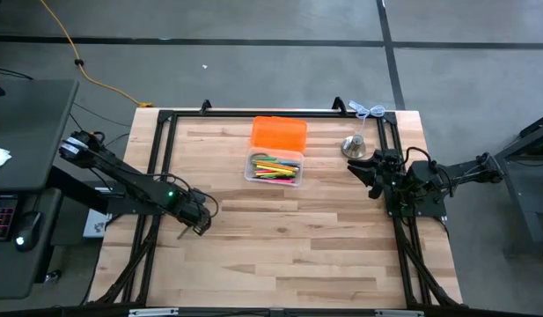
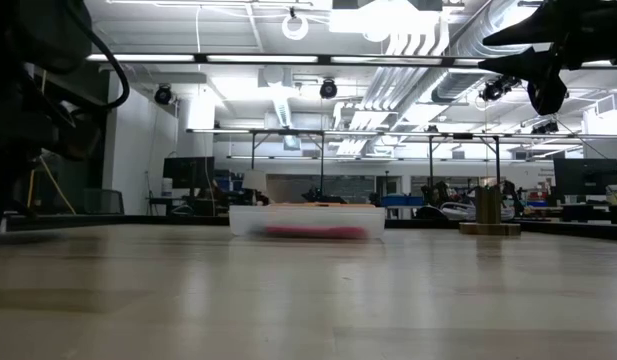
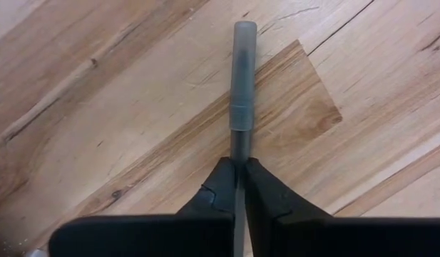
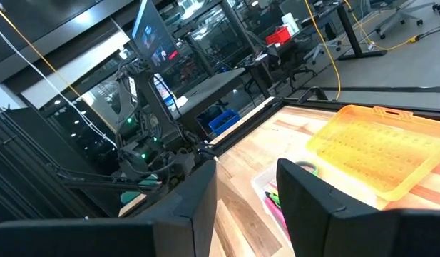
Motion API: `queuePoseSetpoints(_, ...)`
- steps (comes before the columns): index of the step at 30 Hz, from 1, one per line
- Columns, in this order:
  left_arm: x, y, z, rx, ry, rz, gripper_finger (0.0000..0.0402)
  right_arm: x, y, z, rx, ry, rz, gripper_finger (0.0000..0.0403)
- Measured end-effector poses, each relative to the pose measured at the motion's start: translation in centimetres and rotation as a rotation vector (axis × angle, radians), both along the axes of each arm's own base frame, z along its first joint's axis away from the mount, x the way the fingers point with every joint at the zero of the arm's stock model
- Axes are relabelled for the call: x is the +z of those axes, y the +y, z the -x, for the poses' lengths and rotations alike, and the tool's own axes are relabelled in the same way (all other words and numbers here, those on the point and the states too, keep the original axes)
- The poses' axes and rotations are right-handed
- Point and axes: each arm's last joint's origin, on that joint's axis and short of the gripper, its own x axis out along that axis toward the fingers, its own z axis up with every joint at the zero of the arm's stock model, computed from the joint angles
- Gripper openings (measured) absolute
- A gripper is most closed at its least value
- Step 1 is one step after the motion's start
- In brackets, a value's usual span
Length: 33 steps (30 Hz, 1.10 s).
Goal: Pick & place school supplies into a supply box
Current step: Put the gray pen into the transparent supply box
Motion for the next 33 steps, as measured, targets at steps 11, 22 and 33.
queuePoseSetpoints(11,1.5,-0.4,-1.0,-0.032,-0.034,0.007,0.0031,0.0,0.0,0.0,0.000,-0.003,-0.010,0.0124)
queuePoseSetpoints(22,4.8,-0.7,-1.7,-0.081,-0.052,-0.001,0.0036,0.0,0.0,0.0,0.001,-0.005,-0.015,0.0124)
queuePoseSetpoints(33,11.0,-0.1,-0.8,-0.069,-0.114,-0.058,0.0037,0.0,0.0,0.0,0.001,-0.004,-0.015,0.0124)
